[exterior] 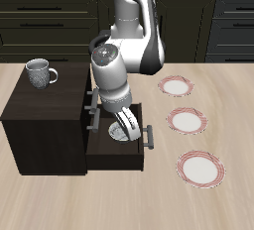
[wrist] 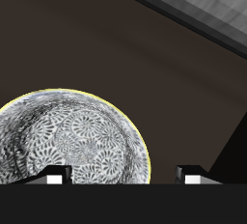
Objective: Place the bowl on the middle plate relative to the robot
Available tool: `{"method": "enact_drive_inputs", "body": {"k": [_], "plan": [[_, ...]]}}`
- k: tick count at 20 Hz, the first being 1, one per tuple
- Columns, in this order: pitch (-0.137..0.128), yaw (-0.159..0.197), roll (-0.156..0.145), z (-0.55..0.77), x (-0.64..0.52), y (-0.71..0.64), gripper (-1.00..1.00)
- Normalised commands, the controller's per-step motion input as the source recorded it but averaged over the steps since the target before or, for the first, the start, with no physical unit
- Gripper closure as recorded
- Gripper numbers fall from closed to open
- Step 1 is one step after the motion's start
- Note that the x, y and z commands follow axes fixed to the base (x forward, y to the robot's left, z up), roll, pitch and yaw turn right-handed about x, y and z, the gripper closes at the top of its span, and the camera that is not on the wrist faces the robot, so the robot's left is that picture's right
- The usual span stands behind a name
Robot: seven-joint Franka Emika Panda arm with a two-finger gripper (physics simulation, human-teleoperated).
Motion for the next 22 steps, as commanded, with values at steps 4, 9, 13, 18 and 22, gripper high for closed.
{"method": "enact_drive_inputs", "body": {"k": [4, 9, 13, 18, 22], "plan": [[-0.032, 0.018, 0.008, 0.11, -0.04, -0.04, 1.00], [-0.007, 0.013, 0.006, 0.09, 0.01, 0.01, 1.00], [-0.012, 0.020, 0.030, 0.11, -0.03, 0.14, 1.00], [-0.040, 0.016, 0.036, 0.31, -0.12, 0.14, 1.00], [-0.066, 0.045, 0.020, 0.56, -0.11, 0.11, 1.00]]}}
